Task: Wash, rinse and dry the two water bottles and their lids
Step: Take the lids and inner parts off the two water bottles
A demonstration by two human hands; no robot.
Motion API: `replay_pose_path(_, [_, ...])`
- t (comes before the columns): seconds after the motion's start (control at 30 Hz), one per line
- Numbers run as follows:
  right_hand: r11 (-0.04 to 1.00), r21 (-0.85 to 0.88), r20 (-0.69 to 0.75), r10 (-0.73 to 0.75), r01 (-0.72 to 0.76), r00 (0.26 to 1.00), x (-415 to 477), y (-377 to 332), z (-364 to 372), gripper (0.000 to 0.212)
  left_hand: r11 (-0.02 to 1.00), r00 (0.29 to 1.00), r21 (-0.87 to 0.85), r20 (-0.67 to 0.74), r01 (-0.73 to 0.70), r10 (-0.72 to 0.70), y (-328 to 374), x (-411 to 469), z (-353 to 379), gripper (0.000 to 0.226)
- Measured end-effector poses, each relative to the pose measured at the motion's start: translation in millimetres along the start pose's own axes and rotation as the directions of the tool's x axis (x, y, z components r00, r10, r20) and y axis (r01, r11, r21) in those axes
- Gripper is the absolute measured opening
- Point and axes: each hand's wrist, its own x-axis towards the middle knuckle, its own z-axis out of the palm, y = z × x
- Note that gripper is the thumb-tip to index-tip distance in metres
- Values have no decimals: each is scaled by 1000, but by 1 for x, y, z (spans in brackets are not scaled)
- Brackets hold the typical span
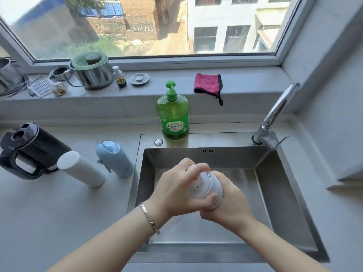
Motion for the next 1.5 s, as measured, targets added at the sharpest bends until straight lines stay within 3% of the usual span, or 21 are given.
replay_pose_path(0.07, [996, -89, -74, -5, -1, 997, 0, 8, 2, 56, 973, 974, -25, 3, 228, -228, 16, 4, 12, 45])
replay_pose_path(0.17, [967, -236, -204, -144, 94, 968, 3, 16, 6, 63, 741, 742, -46, 78, 670, -666, 34, 20, 19, 49])
replay_pose_path(0.23, [956, -254, -165, -195, 149, 967, 3, 19, 4, 66, 722, 701, 81, 186, 687, -688, 31, 24, 16, 54])
replay_pose_path(0.3, [981, -160, -39, -116, 108, 993, 2, 17, -7, 63, 849, 789, 114, 324, 516, -523, 26, 17, 3, 56])
replay_pose_path(0.37, [991, -71, 122, -107, 117, 987, 1, 20, -16, 66, 995, 937, 83, 340, 53, -79, 18, 7, -12, 58])
replay_pose_path(0.43, [973, -79, 198, -200, 219, 960, 0, 19, -18, 70, 949, 919, 117, 307, -294, 247, 7, -5, -10, 47])
replay_pose_path(0.47, [966, -77, 178, -231, 247, 957, -1, 16, -17, 69, 961, 937, 112, 276, -252, 213, 7, -7, -6, 40])
replay_pose_path(0.53, [933, -145, 4, -333, 330, 943, 0, 15, -12, 61, 968, 952, -31, 189, 251, -241, 26, 0, -6, 28])
replay_pose_path(0.6, [877, -294, -83, -419, 380, 904, -1, 20, -7, 64, 631, 661, -205, 315, 748, -681, 27, 7, -4, 33])
replay_pose_path(0.63, [870, -301, -61, -426, 390, 903, -2, 21, -7, 66, 545, 593, -239, 394, 804, -702, 21, 9, -3, 39])
replay_pose_path(0.67, [886, -267, -32, -402, 380, 915, -4, 23, -9, 65, 578, 618, -236, 431, 781, -658, 18, 7, -5, 46])
replay_pose_path(0.73, [931, -180, 60, -312, 318, 948, -6, 22, -16, 61, 856, 775, -125, 505, 501, -380, 10, -10, -16, 72])
replay_pose_path(0.77, [943, -147, 123, -283, 299, 951, -8, 21, -18, 62, 973, 841, -44, 512, 227, -174, 5, -16, -21, 83])
replay_pose_path(0.83, [959, -94, 233, -241, 269, 942, -10, 21, -20, 64, 941, 857, 42, 430, -335, 286, -6, -29, -19, 83])
replay_pose_path(0.9, [969, -96, 309, -190, 230, 932, -11, 16, -20, 62, 959, 882, 14, 397, -283, 254, -13, -36, -15, 71])
replay_pose_path(0.97, [976, -115, 333, -135, 182, 933, -13, 12, -17, 64, 998, 916, -58, 402, 16, 9, -4, -37, -17, 61])
replay_pose_path(1.1, [958, -202, 335, -128, 204, 934, -18, 15, -9, 62, 881, 812, 6, 384, 474, -439, 10, -41, -10, 51])
replay_pose_path(1.2, [965, -186, 333, -115, 185, 936, -20, 18, -8, 65, 976, 854, 58, 476, 209, -211, 4, -50, -13, 82])
replay_pose_path(1.3, [966, -178, 416, -98, 187, 904, -20, 20, -7, 66, 926, 875, 41, 346, -374, 339, -17, -58, -7, 58])
replay_pose_path(1.4, [939, -227, 400, -152, 258, 904, -19, 20, -4, 55, 998, 955, -54, 294, -12, 28, -14, -64, -6, 56])
replay_pose_path(1.5, [907, -335, 272, -164, 253, 948, -16, 30, -3, 54, 864, 878, -202, 245, 461, -411, -20, -74, -6, 56])
